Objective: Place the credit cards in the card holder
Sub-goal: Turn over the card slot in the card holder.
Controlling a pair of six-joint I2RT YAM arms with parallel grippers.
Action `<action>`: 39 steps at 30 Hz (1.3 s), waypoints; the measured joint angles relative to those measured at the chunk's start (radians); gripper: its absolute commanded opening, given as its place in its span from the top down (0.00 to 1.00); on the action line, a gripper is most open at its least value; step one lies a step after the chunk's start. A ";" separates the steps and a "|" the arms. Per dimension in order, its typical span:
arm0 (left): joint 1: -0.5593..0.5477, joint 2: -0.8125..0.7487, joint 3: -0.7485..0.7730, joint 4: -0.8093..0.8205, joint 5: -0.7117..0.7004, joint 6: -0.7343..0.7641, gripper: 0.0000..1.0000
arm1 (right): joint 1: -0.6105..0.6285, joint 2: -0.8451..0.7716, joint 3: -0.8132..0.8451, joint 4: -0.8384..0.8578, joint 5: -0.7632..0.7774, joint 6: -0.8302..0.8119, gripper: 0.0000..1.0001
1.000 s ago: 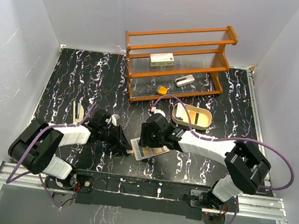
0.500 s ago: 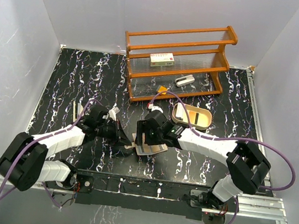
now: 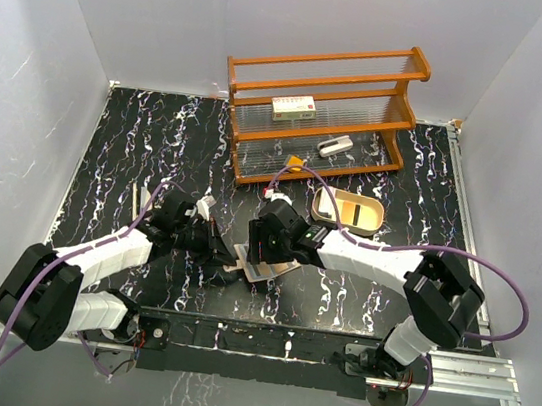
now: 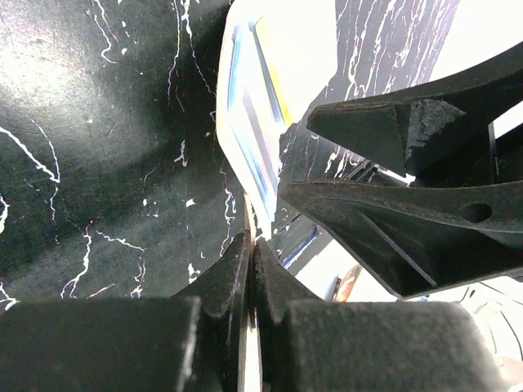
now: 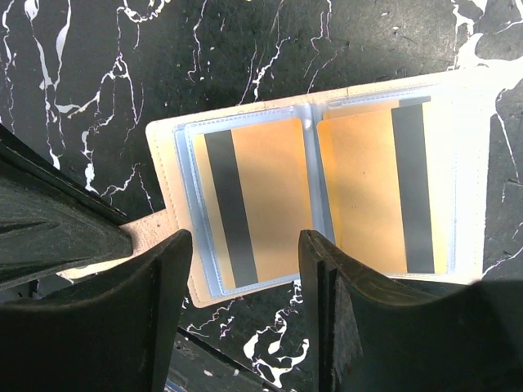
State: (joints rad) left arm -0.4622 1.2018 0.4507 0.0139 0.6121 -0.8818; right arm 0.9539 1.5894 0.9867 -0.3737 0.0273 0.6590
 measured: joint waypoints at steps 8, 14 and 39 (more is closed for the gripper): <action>0.000 0.003 0.002 0.000 0.000 0.000 1.00 | 0.006 0.005 -0.002 0.010 -0.008 0.000 0.42; 0.000 0.005 0.010 -0.009 -0.003 0.002 1.00 | 0.018 0.047 -0.003 0.015 0.008 0.000 0.42; 0.000 -0.003 0.013 -0.024 -0.014 0.014 1.00 | 0.055 0.026 0.005 -0.089 0.198 -0.004 0.41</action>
State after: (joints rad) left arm -0.4622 1.1984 0.4641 -0.0097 0.5976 -0.8673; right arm 1.0088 1.6150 0.9916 -0.4625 0.2253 0.6548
